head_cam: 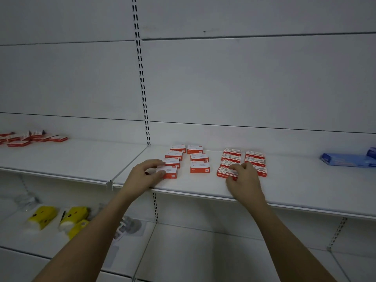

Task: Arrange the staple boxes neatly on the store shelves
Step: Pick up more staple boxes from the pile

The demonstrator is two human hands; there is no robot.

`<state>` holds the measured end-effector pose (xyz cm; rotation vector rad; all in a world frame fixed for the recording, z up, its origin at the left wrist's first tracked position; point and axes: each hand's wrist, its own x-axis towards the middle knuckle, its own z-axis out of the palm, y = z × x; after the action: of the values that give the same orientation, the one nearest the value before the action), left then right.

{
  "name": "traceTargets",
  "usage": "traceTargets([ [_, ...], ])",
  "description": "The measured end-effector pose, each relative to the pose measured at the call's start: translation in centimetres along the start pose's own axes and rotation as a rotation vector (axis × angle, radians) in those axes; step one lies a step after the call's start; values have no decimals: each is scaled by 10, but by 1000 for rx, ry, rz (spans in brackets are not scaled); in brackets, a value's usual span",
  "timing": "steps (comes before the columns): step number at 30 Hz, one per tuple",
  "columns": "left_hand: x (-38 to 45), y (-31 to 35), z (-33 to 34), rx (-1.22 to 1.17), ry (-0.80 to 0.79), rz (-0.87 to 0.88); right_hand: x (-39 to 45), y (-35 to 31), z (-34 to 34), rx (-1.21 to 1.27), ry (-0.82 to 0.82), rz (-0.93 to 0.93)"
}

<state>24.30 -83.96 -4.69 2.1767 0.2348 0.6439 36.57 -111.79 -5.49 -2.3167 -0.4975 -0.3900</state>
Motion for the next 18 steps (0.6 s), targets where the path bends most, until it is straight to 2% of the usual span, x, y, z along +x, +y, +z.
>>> traceTargets([
  [3,-12,10,0,-27,121,-59,-6,-3,-6,91,109,13],
  [5,-19,17,-4,42,118,-65,-9,-11,-13,73,200,-52],
  [7,-23,25,-16,146,76,-35,-11,-35,-19,60,219,-159],
  [8,-23,31,-26,197,47,-22,-12,-52,-20,74,159,-202],
  [11,-19,47,-62,325,2,-21,-11,-113,-17,71,-240,-277],
  [13,-17,50,-92,433,-14,-59,-11,-155,-6,-22,-429,-351],
  [16,-25,36,-143,642,-37,-166,-16,-217,22,-119,-510,-422],
  [18,-39,13,-182,698,-24,-225,-22,-261,50,-119,-547,-453],
])
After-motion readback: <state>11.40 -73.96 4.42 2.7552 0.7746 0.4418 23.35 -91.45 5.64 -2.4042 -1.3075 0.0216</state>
